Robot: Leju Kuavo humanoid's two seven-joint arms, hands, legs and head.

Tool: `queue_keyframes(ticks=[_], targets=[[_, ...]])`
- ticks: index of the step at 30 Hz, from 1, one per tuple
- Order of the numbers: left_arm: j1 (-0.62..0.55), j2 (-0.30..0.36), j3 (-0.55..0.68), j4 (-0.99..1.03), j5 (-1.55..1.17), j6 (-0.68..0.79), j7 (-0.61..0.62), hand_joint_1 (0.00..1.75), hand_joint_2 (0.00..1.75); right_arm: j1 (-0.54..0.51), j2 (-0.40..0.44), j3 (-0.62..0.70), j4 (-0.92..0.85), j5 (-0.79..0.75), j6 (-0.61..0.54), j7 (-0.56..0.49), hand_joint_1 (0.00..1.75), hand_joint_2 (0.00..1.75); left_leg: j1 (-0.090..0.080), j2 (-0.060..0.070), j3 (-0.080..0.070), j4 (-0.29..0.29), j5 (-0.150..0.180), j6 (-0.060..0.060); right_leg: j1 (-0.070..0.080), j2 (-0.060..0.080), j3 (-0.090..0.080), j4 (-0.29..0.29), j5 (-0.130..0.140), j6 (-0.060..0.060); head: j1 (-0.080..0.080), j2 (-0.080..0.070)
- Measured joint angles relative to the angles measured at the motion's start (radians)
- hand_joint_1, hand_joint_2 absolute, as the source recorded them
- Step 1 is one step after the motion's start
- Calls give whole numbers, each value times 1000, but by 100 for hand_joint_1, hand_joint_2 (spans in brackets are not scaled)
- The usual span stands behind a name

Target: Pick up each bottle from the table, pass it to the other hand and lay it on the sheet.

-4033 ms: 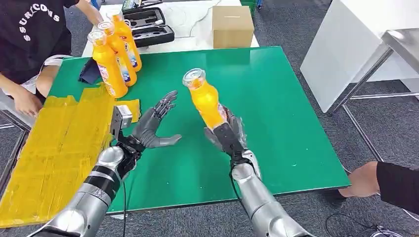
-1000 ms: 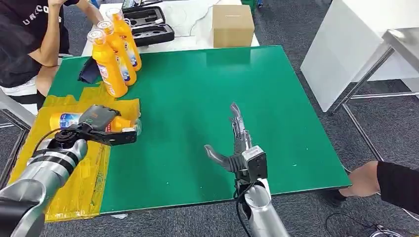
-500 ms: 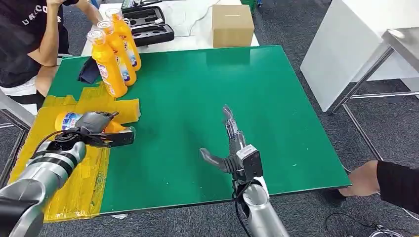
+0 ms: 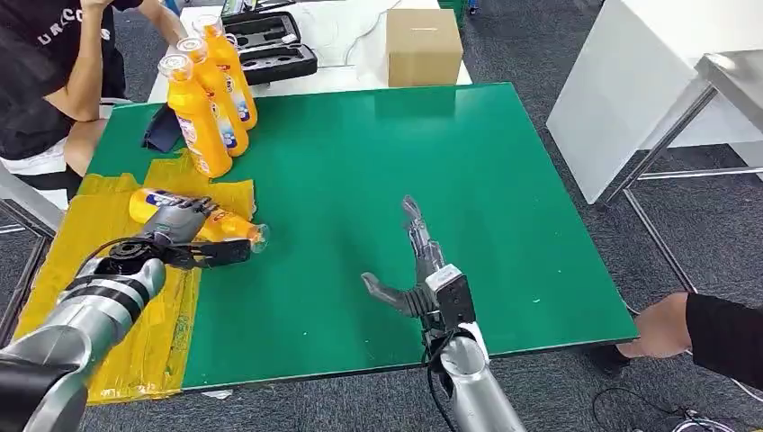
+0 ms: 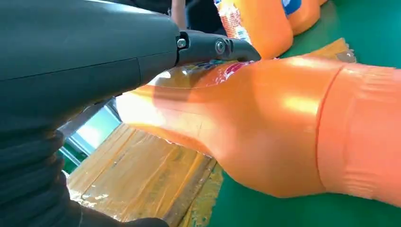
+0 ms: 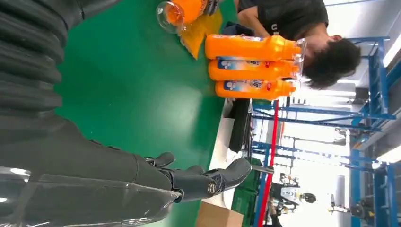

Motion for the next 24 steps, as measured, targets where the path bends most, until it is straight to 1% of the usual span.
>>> queue_keyframes(ticks=[5,8,11,15,20,24], targets=[[0,-6,7,1,-1,33,1,0,175,0,0,-1,2,2,-9,2,0,175,0,0,0,0,0,0,0,0,0,0,0,0,0,0],[1,-10,22,1,2,71,-19,0,175,0,0,-2,4,3,-9,5,0,175,0,0,0,0,0,0,0,0,0,0,0,0,0,0],[1,-17,42,-2,12,144,-49,0,175,1,0,-5,7,5,-11,5,0,175,0,0,0,0,0,0,0,0,0,0,0,0,0,0],[0,-29,62,-34,12,285,-91,0,175,5,0,-10,7,6,-22,5,0,175,0,0,0,0,0,0,0,0,0,0,0,0,0,0],[-7,-42,71,-77,2,313,-105,0,175,15,0,-17,7,11,-31,5,0,175,0,0,0,0,0,0,0,0,-1,0,0,0,0,0],[-20,-53,75,-134,25,247,-130,0,175,24,0,-26,6,19,-40,8,0,175,0,0,0,0,0,0,0,0,0,0,0,0,0,0]])
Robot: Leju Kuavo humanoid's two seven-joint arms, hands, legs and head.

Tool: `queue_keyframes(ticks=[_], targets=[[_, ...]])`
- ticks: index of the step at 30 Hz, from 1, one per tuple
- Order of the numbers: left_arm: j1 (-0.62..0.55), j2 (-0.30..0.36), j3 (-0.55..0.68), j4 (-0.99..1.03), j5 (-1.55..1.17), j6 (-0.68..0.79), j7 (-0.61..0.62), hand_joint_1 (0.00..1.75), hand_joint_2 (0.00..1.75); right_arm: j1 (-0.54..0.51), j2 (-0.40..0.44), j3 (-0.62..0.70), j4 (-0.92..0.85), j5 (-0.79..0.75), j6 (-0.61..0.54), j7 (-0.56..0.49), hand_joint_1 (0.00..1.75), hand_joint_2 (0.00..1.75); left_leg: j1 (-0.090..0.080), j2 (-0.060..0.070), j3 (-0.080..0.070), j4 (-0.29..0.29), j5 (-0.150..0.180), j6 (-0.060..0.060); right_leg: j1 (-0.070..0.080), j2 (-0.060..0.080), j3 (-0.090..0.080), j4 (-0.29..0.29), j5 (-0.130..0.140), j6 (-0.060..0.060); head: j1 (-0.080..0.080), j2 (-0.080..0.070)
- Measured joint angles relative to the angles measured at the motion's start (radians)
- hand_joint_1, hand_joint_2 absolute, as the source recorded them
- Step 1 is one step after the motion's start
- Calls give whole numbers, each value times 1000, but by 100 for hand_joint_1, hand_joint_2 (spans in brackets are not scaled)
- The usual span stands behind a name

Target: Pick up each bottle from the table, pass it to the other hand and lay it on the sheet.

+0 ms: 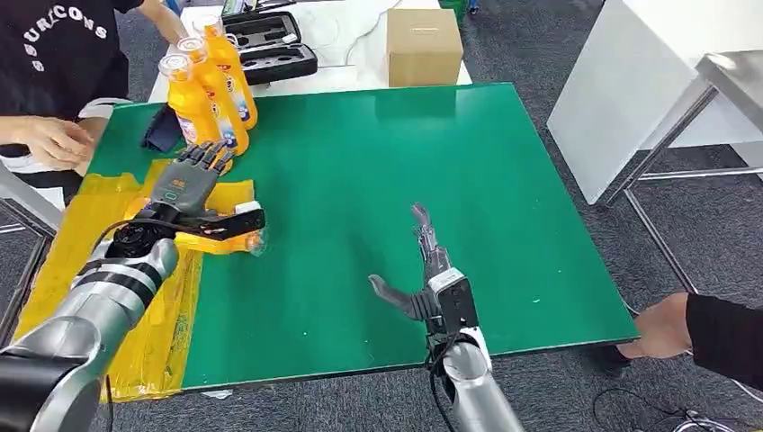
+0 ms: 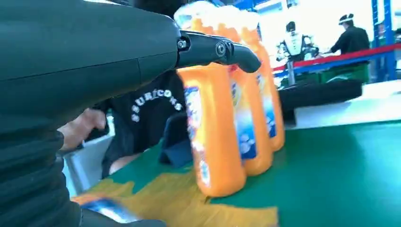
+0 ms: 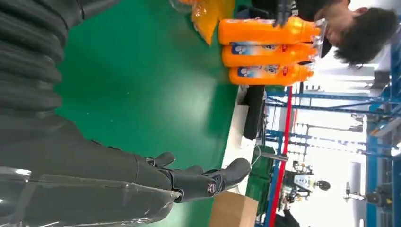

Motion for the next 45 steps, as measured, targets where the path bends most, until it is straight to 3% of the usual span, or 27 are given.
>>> queue_keyframes(ticks=[6,9,12,15,19,20,25,33,37,45], targets=[[12,-28,54,-107,310,-252,-187,0,175,10,0,-19,-4,22,-6,0,0,175,0,0,0,0,0,0,0,0,0,0,0,0,0,0],[90,-45,90,-214,552,-400,-281,0,175,17,0,-26,-18,26,-18,-2,0,175,-1,0,0,0,-1,0,-1,0,0,0,0,0,0,0],[244,-69,115,-366,847,-584,-349,0,175,39,0,-40,-50,48,-74,-4,0,175,-2,1,0,0,-2,-1,-1,0,0,0,-1,0,0,0],[371,-87,116,-466,921,-599,-364,0,175,57,-3,-51,-75,56,-88,-4,0,175,-2,1,-1,0,-2,-1,-1,0,-1,0,-1,-1,0,0],[429,-94,116,-534,966,-614,-353,0,175,66,-4,-56,-90,73,-111,-3,0,175,-2,0,-1,0,-3,-2,-1,0,-1,-1,-1,-1,0,0],[442,-96,118,-547,999,-639,-344,0,175,70,-3,-59,-93,95,-145,0,0,0,-2,0,0,0,-3,-2,-1,0,-1,-1,-1,-1,0,0],[576,-134,122,-613,1157,-717,-350,0,175,90,-9,-80,-129,111,-196,32,0,0,-1,1,0,0,-3,-2,-1,0,0,0,-1,-1,0,0],[612,-147,121,-629,1189,-718,-351,0,175,94,-11,-84,-143,95,-171,44,0,0,-1,1,0,0,-3,-2,-1,0,-1,-1,-1,-1,0,0],[649,-172,151,-681,1355,-796,-325,0,175,71,-21,-89,-172,54,-88,150,0,0,-1,0,0,0,-3,-2,-1,0,0,-1,-1,-1,0,0],[656,-172,172,-699,1383,-813,-296,0,175,21,-46,-92,-154,5,-48,216,0,0,-1,0,0,0,-2,-1,-1,0,0,0,-1,-1,0,0]])
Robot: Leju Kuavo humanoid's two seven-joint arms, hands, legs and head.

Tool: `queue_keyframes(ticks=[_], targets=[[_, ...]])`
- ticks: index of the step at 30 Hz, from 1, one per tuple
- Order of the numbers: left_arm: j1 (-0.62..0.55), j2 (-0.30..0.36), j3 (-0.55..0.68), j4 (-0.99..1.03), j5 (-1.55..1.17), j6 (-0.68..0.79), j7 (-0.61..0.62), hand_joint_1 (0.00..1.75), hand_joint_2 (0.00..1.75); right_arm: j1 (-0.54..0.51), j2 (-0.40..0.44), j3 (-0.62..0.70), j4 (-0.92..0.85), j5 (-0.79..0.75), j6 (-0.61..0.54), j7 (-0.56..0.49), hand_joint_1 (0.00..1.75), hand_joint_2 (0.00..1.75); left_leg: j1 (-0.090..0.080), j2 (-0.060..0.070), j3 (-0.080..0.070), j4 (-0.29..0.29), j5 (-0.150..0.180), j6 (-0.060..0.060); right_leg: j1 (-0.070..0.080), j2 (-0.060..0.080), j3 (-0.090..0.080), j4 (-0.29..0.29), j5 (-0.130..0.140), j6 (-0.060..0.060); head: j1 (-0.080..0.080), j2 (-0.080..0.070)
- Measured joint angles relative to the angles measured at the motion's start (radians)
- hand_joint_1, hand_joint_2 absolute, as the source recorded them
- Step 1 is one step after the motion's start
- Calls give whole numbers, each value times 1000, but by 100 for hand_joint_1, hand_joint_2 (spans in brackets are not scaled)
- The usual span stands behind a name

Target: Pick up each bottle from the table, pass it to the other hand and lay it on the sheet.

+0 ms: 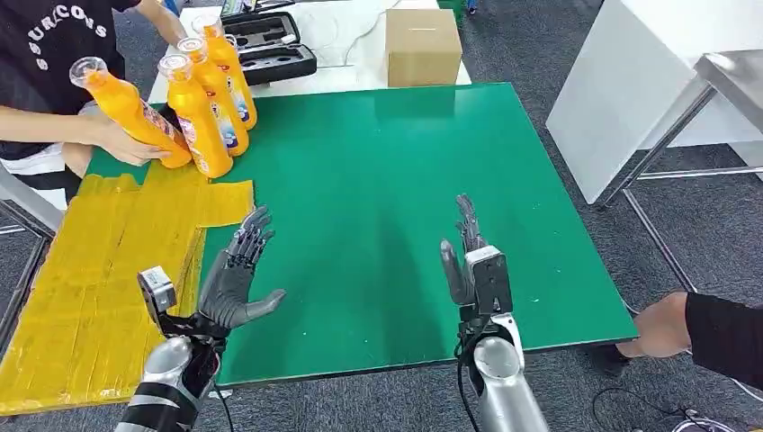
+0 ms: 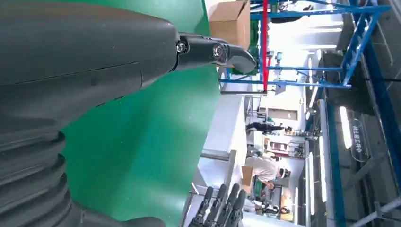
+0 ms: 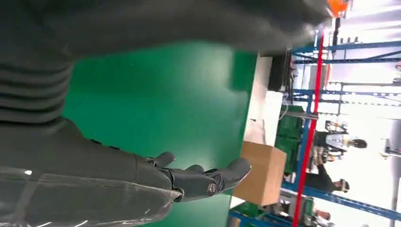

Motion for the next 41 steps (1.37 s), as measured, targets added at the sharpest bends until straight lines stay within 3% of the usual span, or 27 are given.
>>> queue_keyframes(ticks=[41], targets=[[-34,0,-49,30,-69,72,23,0,175,-40,-11,88,35,15,5,-22,0,0,0,0,0,0,0,0,0,0,0,0,0,0,0,0]])
